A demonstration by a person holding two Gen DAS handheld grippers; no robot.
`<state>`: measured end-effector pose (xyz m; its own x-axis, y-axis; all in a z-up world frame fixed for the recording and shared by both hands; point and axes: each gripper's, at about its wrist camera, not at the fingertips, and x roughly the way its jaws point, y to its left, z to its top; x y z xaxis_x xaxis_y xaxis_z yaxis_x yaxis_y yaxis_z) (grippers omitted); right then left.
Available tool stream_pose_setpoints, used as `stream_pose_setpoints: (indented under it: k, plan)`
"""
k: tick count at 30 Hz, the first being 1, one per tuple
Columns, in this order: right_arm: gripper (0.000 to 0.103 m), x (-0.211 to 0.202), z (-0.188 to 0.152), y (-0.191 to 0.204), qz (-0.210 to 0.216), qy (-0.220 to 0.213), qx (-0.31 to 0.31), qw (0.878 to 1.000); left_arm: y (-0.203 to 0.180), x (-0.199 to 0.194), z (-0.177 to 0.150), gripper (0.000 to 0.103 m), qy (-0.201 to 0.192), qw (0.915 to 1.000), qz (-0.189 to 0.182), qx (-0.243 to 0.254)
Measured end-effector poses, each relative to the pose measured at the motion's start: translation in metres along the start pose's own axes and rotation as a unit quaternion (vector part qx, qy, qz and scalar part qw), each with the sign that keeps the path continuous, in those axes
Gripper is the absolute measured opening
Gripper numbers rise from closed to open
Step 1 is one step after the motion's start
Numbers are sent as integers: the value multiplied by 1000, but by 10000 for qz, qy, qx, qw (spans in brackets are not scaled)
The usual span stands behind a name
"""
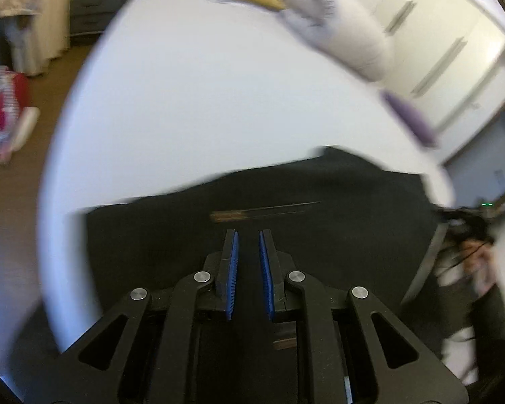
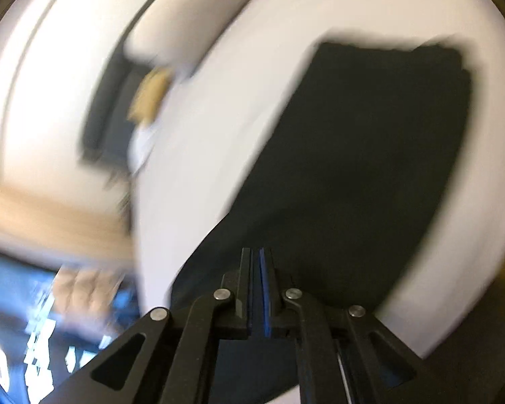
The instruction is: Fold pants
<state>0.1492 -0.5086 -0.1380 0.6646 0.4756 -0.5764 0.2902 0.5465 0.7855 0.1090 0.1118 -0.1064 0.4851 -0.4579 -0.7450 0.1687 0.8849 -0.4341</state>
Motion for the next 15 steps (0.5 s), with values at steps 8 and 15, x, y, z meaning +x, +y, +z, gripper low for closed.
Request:
stream_pose_setpoints:
  k: [8, 15]
  plan:
    - [0, 94, -69, 5, 469, 1314, 115, 9902, -135, 121, -17, 14, 1140, 9871, -385, 1061]
    - [0, 12, 12, -89, 335, -247, 872, 9953, -98, 129, -15, 14, 1152, 9903, -691, 364]
